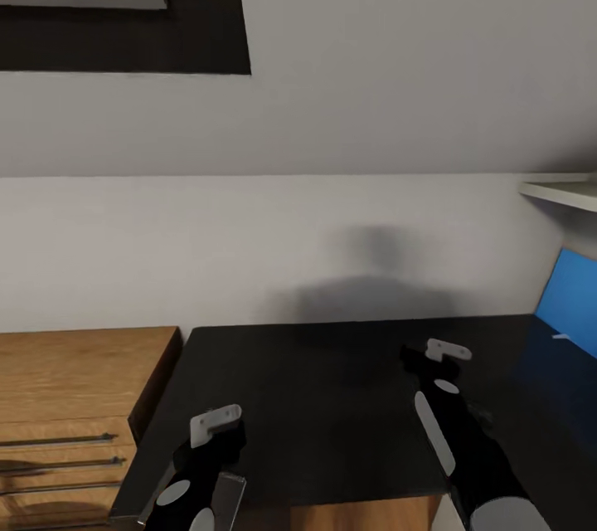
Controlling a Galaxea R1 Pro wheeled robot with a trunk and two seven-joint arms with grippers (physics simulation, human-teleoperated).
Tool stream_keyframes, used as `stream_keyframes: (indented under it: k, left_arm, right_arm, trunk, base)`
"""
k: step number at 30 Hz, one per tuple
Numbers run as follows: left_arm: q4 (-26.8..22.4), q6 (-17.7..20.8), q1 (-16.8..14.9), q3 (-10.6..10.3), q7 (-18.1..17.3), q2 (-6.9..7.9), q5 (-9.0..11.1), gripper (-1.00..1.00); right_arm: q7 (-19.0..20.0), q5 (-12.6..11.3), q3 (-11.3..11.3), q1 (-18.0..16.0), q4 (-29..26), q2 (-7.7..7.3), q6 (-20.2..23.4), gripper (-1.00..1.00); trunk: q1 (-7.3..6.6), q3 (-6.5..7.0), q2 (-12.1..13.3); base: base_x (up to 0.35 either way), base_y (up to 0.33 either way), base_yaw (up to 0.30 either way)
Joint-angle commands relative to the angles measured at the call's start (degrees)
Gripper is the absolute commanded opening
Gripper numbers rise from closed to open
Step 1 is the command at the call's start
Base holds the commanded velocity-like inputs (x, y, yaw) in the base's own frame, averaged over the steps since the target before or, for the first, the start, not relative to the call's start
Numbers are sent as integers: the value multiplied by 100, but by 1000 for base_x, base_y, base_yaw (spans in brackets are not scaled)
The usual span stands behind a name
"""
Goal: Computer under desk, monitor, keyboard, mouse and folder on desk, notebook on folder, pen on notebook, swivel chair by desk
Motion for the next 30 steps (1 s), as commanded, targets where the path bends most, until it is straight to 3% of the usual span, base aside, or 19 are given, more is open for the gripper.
stream_keyframes:
  k: [1,11,18,24,26,27,29,30]
  left_arm:
    - [-9,10,-3,-5,48,0,57,100]
    - [-12,-1,-3,-10,47,0,55,100]
    - [-31,-16,-3,-14,47,0,55,100]
    - [-35,-18,-3,-23,47,-4,61,100]
    - [-35,-21,-3,-32,47,-7,62,100]
    - [-35,-23,-3,-47,47,-14,63,100]
    - [-37,-25,-3,-69,48,-39,64,100]
    - [-38,-27,-5,-81,52,-50,64,100]
  right_arm:
    - [-28,-43,-4,-6,159,-74,-5,100]
    - [-19,-60,-41,-309,1284,-479,-484,100]
    - [104,-81,-47,-951,2746,-886,-1111,100]
    - [351,-119,-151,-1602,3980,-1131,-1274,100]
    - [383,-253,-329,-1768,4283,-1248,-1283,100]
    - [401,-453,-507,-1858,4453,-1341,-1267,100]
    - [409,-652,-654,-1922,4599,-1459,-1174,100]
    - [406,-773,-717,-1946,4652,-1526,-648,100]
  trunk:
    - [4,-7,-5]
    - [4,-7,-5]
    - [4,-7,-5]
    - [4,-7,-5]
    - [4,-7,-5]
    - [4,-7,-5]
    - [4,-7,-5]
    - [4,-7,-5]
  base:
    - [322,-41,0]
    - [230,-23,0]
    - [32,-2,0]
    - [5,0,0]
    - [1,0,0]
    - [0,0,0]
    - [0,0,0]
    - [0,0,0]
